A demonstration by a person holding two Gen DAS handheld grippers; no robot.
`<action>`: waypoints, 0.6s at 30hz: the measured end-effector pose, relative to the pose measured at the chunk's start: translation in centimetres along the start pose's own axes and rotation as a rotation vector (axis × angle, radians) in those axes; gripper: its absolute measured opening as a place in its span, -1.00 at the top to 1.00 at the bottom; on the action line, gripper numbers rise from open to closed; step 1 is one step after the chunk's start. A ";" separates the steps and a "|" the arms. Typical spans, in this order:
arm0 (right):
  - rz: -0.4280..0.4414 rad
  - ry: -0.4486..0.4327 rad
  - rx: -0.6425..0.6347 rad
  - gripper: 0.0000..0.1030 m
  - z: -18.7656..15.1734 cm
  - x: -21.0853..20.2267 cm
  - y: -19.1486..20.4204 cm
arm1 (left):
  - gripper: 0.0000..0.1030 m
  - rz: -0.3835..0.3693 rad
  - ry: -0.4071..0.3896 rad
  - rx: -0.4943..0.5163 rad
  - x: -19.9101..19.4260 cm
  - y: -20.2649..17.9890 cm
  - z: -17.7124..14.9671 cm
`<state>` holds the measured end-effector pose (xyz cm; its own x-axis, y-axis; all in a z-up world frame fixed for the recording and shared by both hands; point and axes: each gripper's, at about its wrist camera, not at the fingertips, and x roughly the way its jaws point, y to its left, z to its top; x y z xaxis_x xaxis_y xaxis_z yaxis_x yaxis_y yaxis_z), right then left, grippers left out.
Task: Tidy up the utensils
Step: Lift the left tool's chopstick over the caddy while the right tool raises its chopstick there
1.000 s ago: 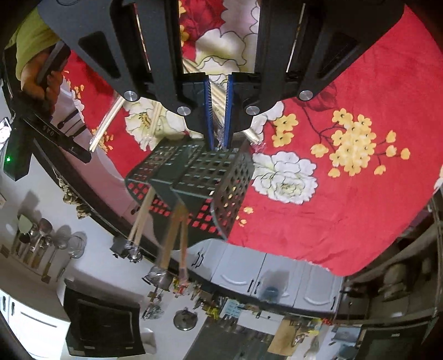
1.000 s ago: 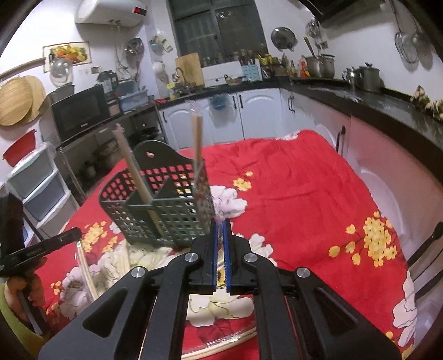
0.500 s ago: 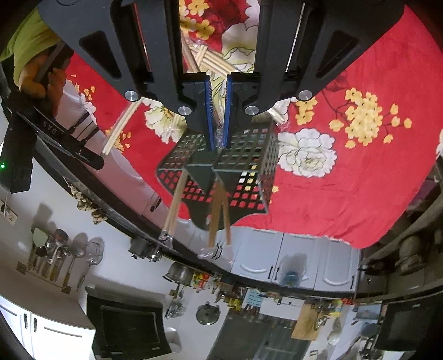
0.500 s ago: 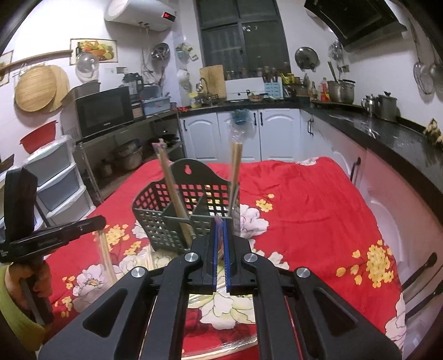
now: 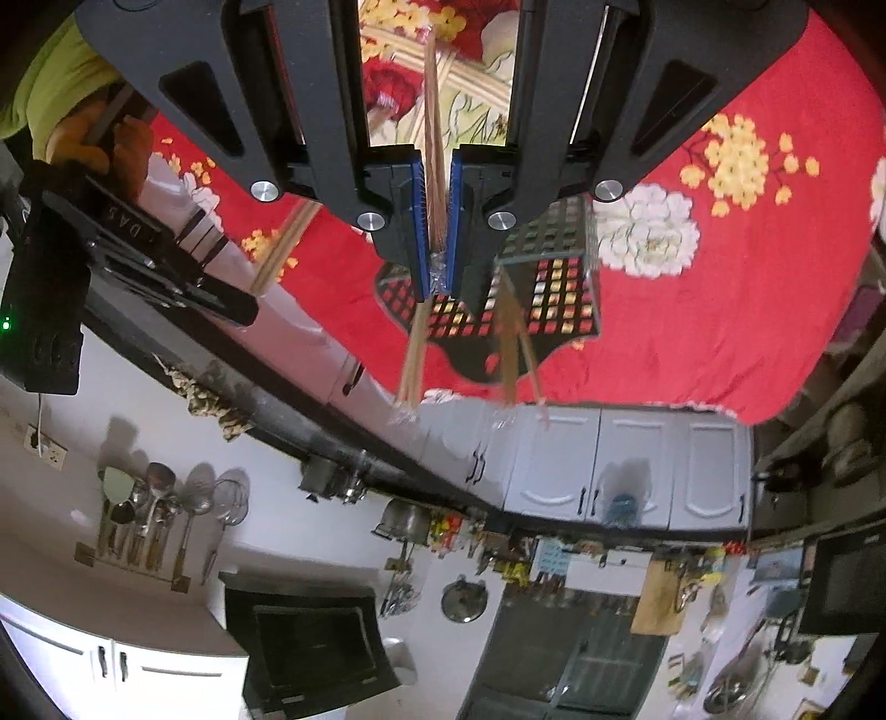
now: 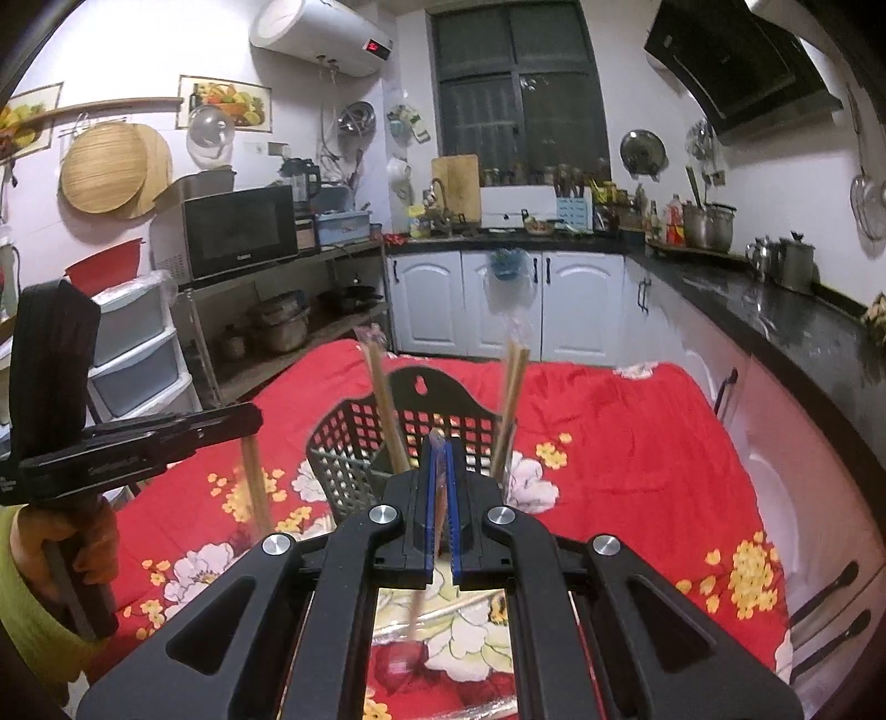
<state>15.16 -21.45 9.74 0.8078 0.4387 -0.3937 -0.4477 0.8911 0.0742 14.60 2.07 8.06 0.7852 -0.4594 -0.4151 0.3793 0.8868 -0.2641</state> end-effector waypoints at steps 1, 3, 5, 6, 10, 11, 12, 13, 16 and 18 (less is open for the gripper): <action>0.000 -0.006 -0.004 0.93 0.3 -0.1 0.1 | 0.94 -0.002 -0.007 0.007 -0.1 -0.2 0.3; 0.002 -0.020 -0.015 0.93 0.9 -0.3 0.3 | 0.94 -0.004 -0.023 0.017 -0.2 -0.6 1.0; 0.001 -0.034 -0.023 0.93 1.4 -0.6 0.4 | 0.94 -0.004 -0.041 0.028 -0.4 -0.9 1.7; 0.002 -0.040 -0.025 0.93 1.7 -0.7 0.5 | 0.94 -0.005 -0.048 0.031 -0.5 -1.0 2.0; 0.007 -0.065 -0.038 0.93 2.9 -1.1 0.8 | 0.94 -0.004 -0.075 0.051 -0.7 -1.5 3.4; 0.008 -0.071 -0.040 0.93 3.2 -1.1 0.8 | 0.94 -0.003 -0.081 0.054 -0.7 -1.5 3.7; 0.010 -0.078 -0.043 0.93 3.5 -1.2 0.9 | 0.94 -0.001 -0.091 0.059 -0.8 -1.6 4.2; 0.012 -0.087 -0.045 0.93 3.8 -1.3 0.9 | 0.94 -0.001 -0.098 0.062 -0.9 -1.7 4.5; 0.017 -0.108 -0.050 0.93 4.7 -1.6 1.0 | 0.94 0.003 -0.127 0.073 -1.2 -2.1 5.7; 0.017 -0.122 -0.053 0.93 5.3 -1.7 1.0 | 0.94 0.007 -0.146 0.078 -1.3 -2.2 6.5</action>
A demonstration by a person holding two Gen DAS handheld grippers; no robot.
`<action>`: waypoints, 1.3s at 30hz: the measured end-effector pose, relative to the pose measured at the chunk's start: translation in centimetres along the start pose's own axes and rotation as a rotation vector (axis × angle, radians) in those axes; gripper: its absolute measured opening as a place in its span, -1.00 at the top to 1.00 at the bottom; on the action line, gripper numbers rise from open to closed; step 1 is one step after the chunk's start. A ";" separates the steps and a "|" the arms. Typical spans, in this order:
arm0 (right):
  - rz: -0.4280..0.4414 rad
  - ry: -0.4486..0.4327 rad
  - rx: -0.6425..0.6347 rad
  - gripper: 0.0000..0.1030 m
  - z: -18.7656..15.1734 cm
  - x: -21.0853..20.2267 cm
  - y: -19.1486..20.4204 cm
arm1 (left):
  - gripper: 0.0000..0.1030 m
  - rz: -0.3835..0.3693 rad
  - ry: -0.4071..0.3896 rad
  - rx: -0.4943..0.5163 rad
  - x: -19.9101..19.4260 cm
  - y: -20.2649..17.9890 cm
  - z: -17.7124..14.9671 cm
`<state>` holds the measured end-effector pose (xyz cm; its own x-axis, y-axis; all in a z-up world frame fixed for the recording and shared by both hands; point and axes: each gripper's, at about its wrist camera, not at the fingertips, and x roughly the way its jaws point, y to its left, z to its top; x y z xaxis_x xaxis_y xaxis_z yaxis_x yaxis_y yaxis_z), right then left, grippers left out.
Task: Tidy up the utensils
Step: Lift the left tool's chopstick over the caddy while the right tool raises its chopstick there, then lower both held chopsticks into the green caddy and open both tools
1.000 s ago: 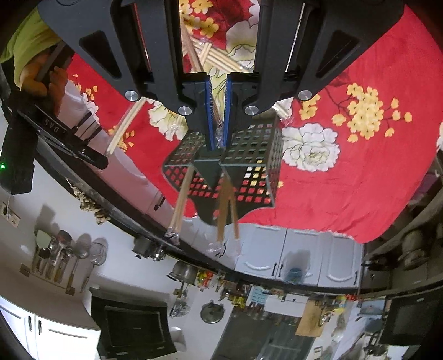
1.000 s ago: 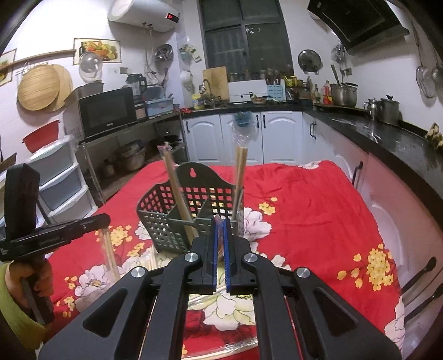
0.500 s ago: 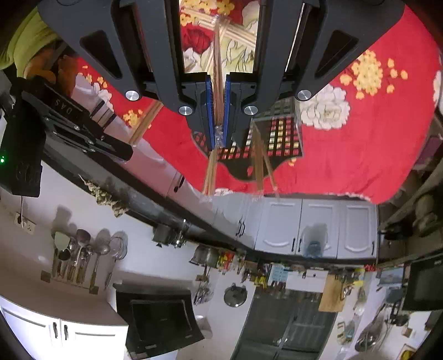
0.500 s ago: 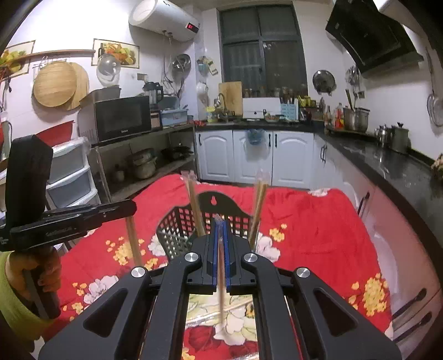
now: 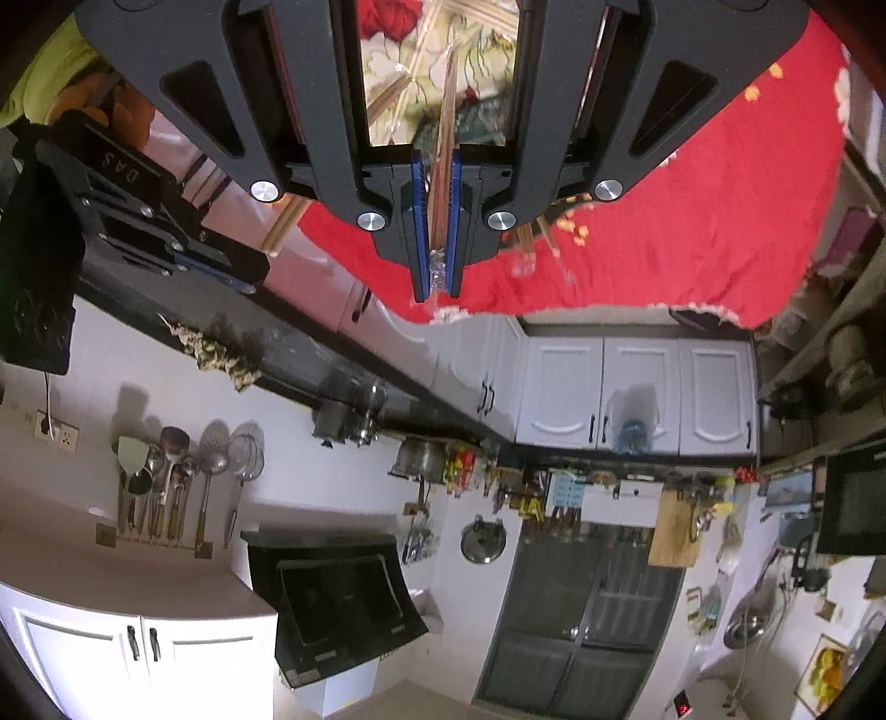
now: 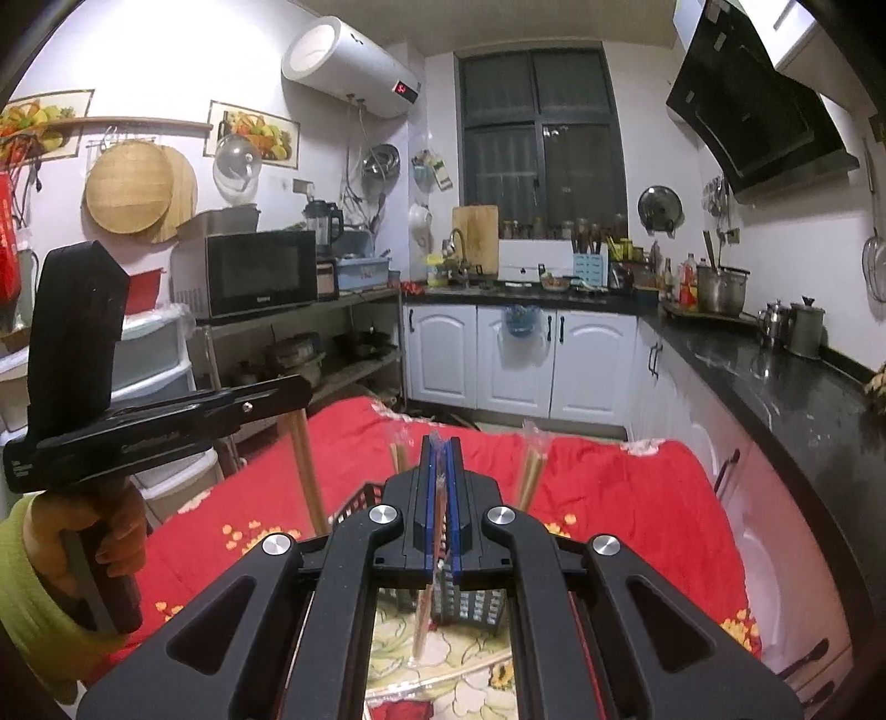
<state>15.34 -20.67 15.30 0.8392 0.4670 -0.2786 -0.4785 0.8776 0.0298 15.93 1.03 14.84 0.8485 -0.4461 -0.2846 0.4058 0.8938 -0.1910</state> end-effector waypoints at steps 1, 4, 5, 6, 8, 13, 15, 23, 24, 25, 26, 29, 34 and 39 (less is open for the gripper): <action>0.000 -0.009 -0.004 0.93 0.4 0.0 0.0 | 0.94 0.001 -0.006 0.000 0.0 0.0 0.3; -0.006 -0.031 -0.011 0.93 1.3 -0.2 0.0 | 0.94 0.007 -0.029 0.005 0.2 0.2 1.3; -0.010 -0.038 -0.010 0.93 1.7 -0.2 0.0 | 0.94 0.010 -0.038 0.005 0.3 0.2 1.7; -0.013 -0.044 -0.009 0.93 2.0 -0.2 -0.1 | 0.94 0.011 -0.044 0.004 0.3 0.2 2.0; -0.019 -0.061 -0.005 0.93 2.7 -0.3 -0.3 | 0.94 0.015 -0.057 0.007 0.5 0.2 2.7; -0.032 -0.106 0.002 0.93 4.4 -0.6 -1.0 | 0.94 0.035 -0.087 0.029 0.9 0.1 4.4; -0.039 -0.121 0.001 0.93 5.2 -0.5 -1.3 | 0.94 0.043 -0.096 0.032 1.1 0.1 5.0; -0.062 -0.164 0.001 0.93 7.4 0.0 -2.3 | 0.94 0.087 -0.147 0.033 1.1 1.0 7.1; -0.065 -0.169 0.005 0.93 7.6 0.1 -2.5 | 0.94 0.093 -0.151 0.033 1.1 1.1 7.2; -0.067 -0.172 0.009 0.93 7.7 0.2 -2.7 | 0.94 0.099 -0.155 0.034 1.1 1.2 7.3; -0.067 -0.174 0.012 0.93 7.7 0.3 -2.8 | 0.94 0.103 -0.158 0.035 1.0 1.4 7.3; -0.071 -0.176 0.023 0.93 8.0 0.8 -3.3 | 0.94 0.117 -0.160 0.037 1.4 1.7 7.3; -0.079 -0.174 0.019 0.93 8.2 1.5 -3.6 | 0.94 0.136 -0.150 0.025 2.4 2.6 6.9; -0.081 -0.152 0.014 0.93 8.1 3.1 -3.8 | 0.94 0.171 -0.144 0.030 3.1 3.4 6.4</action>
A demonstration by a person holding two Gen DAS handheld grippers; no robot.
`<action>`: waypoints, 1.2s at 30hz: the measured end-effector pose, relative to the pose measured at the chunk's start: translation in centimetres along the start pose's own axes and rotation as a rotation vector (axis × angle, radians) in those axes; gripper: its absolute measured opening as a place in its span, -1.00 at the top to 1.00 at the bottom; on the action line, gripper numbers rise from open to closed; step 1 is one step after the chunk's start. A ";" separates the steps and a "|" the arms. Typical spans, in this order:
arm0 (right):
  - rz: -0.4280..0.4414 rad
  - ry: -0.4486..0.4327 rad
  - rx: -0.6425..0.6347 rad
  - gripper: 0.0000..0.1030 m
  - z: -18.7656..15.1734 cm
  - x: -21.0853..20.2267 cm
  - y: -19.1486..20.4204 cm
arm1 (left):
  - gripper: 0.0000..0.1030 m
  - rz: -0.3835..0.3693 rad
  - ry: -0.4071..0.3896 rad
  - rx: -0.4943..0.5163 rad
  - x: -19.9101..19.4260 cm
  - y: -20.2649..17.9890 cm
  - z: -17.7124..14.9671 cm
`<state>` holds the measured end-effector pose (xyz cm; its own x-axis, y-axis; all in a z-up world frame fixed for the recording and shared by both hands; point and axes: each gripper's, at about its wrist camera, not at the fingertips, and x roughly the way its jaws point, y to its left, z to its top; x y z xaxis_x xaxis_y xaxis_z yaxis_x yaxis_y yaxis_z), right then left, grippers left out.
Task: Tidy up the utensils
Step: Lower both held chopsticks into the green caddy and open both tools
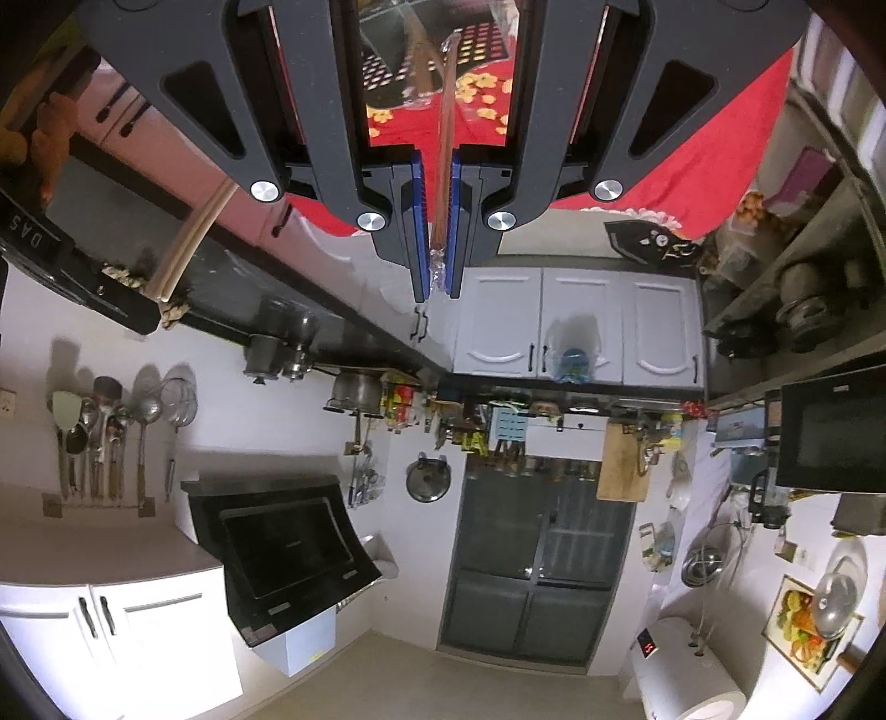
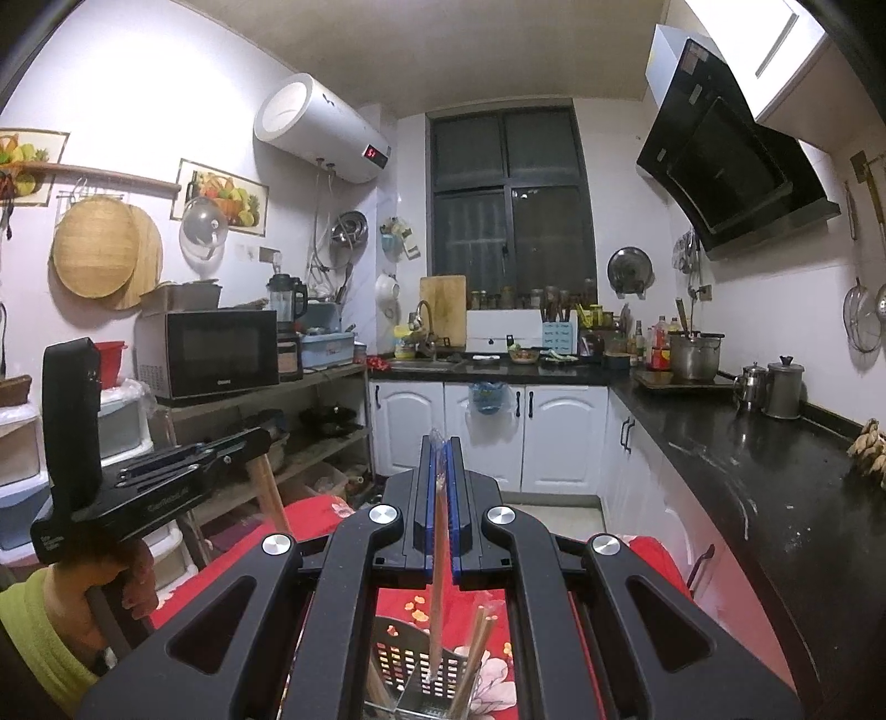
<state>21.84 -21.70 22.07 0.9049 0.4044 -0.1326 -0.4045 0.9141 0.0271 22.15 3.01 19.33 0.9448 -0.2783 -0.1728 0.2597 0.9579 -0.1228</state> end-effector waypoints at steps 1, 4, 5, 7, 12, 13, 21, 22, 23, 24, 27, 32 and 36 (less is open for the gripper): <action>-0.002 0.005 0.000 0.93 -0.2 0.4 0.0 | 0.94 0.005 0.003 0.000 0.1 0.2 -0.2; 0.005 0.025 0.011 0.93 -0.9 1.4 -0.1 | 0.94 0.017 0.008 -0.002 0.4 0.6 -0.7; 0.007 0.033 0.013 0.93 -1.1 1.7 -0.1 | 0.94 0.019 0.013 -0.001 0.5 0.8 -1.0; 0.017 0.045 0.019 0.93 -1.7 2.4 -0.2 | 0.94 0.020 0.018 -0.003 0.8 1.0 -1.4; 0.025 0.081 0.019 0.93 -3.2 3.4 0.2 | 0.94 0.018 0.048 -0.023 1.4 1.7 -3.1; 0.029 0.091 0.020 0.93 -3.7 3.7 0.2 | 0.94 0.019 0.051 -0.024 1.5 1.7 -3.4; 0.029 0.136 0.035 0.92 -5.8 4.6 0.5 | 0.94 0.002 0.108 -0.045 2.2 2.0 -6.2; 0.030 0.141 0.036 0.92 -6.0 4.6 0.5 | 0.94 0.000 0.111 -0.046 2.2 2.0 -6.4; 0.030 0.145 0.037 0.92 -6.2 4.7 0.5 | 0.94 -0.003 0.117 -0.048 2.2 2.0 -6.7; 0.030 0.149 0.037 0.92 -6.3 4.8 0.6 | 0.94 -0.006 0.121 -0.051 2.2 1.9 -6.9; 0.031 0.161 0.043 0.92 -6.8 4.9 0.5 | 0.94 -0.013 0.133 -0.057 2.3 1.8 -7.5; 0.028 0.172 0.053 0.92 -7.7 4.8 0.6 | 0.94 -0.021 0.149 -0.059 2.3 1.6 -8.3; 0.022 0.192 0.061 0.91 -8.4 4.9 0.4 | 0.93 -0.021 0.165 -0.062 2.5 1.6 -8.8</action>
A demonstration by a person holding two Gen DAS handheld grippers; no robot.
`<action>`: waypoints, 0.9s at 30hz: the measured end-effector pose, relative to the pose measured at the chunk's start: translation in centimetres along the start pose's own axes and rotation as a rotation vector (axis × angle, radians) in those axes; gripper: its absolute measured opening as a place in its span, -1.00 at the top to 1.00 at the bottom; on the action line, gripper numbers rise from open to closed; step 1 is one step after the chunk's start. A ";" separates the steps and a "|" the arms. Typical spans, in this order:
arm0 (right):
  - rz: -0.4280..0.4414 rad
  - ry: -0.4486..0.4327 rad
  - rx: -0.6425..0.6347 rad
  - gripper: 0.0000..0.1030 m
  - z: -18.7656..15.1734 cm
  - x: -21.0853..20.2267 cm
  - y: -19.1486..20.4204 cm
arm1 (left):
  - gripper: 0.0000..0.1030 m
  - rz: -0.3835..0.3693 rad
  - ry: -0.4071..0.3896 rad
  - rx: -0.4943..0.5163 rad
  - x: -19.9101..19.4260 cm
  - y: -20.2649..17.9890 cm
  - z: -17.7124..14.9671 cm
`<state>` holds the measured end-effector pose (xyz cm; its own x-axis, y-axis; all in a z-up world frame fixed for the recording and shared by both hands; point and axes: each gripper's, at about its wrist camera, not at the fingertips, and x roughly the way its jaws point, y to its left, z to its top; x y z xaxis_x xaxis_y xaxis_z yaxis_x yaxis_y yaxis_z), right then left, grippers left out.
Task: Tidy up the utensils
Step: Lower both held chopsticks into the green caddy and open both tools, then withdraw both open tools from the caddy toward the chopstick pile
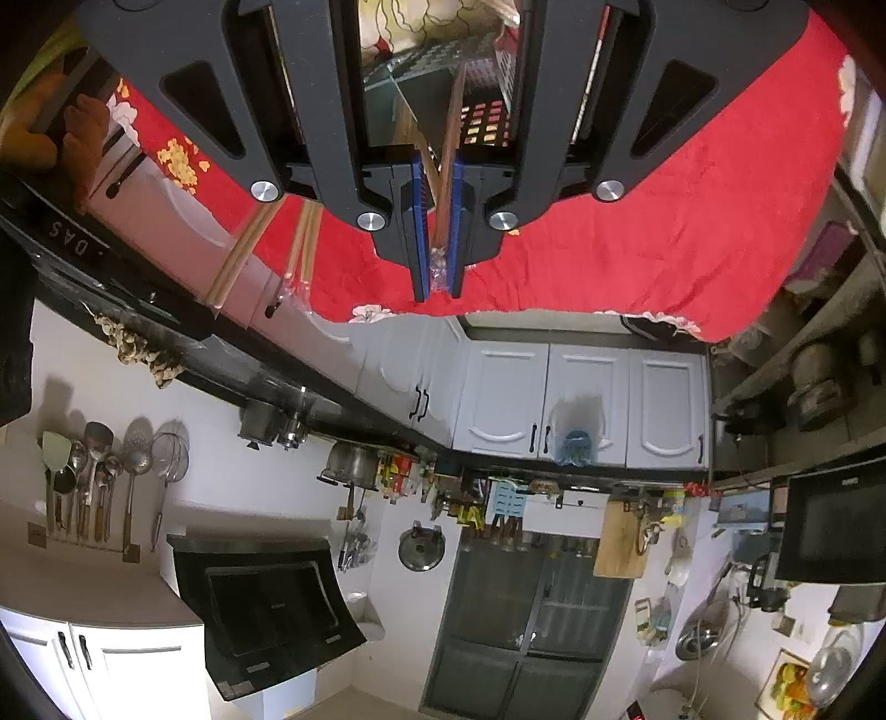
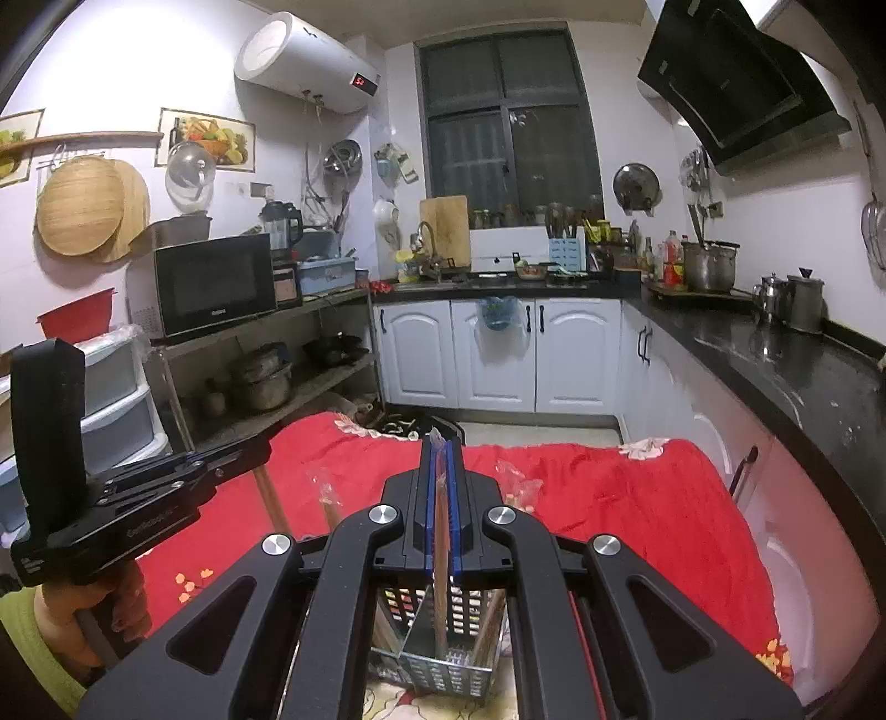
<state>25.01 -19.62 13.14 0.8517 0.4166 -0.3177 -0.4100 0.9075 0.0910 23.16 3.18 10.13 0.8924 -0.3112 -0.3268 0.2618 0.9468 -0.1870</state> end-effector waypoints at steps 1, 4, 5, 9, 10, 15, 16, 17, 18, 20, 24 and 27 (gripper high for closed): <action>-0.006 0.008 0.000 0.91 -0.2 0.0 -0.1 | 0.93 0.002 0.002 -0.001 0.0 0.0 -0.1; -0.022 0.020 0.002 0.82 -0.6 -0.1 -0.4 | 0.93 0.005 0.008 -0.007 -0.1 0.2 -0.3; -0.026 0.023 0.005 0.75 -0.7 -0.1 -0.6 | 0.91 0.008 0.009 -0.009 -0.1 0.2 -0.3; -0.045 0.024 0.014 0.60 -1.1 -0.6 -1.2 | 0.57 0.013 0.015 -0.023 -0.4 0.5 -0.5; -0.048 0.024 0.016 0.56 -1.1 -0.7 -1.4 | 0.56 0.012 0.016 -0.026 -0.5 0.5 -0.5; -0.061 0.030 0.037 0.44 -1.7 -1.3 -2.1 | 0.31 0.018 0.009 -0.040 -1.2 0.8 -1.0; -0.062 0.031 0.038 0.41 -1.8 -1.4 -2.2 | 0.27 0.019 0.008 -0.042 -1.4 0.9 -1.0; -0.062 0.031 0.040 0.40 -2.0 -1.6 -2.2 | 0.25 0.021 0.007 -0.043 -1.4 1.0 -0.9; -0.063 0.031 0.041 0.37 -2.1 -1.7 -2.2 | 0.17 0.025 0.005 -0.044 -1.6 0.9 -1.0; -0.063 0.030 0.041 0.36 -2.2 -1.8 -2.3 | 0.08 0.026 0.001 -0.046 -1.9 1.0 -1.0; -0.056 0.032 0.045 0.24 -2.4 -2.2 -2.3 | -0.21 0.033 -0.001 -0.052 -2.4 0.9 -1.3; -0.051 0.032 0.040 0.17 -2.8 -2.9 -2.2 | -0.35 0.046 0.002 -0.044 -2.7 0.8 -1.6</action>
<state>22.50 -22.97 11.19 0.8602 0.3683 -0.3527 -0.3521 0.9293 0.1115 20.41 4.66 9.37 0.9024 -0.2676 -0.3377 0.2039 0.9557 -0.2123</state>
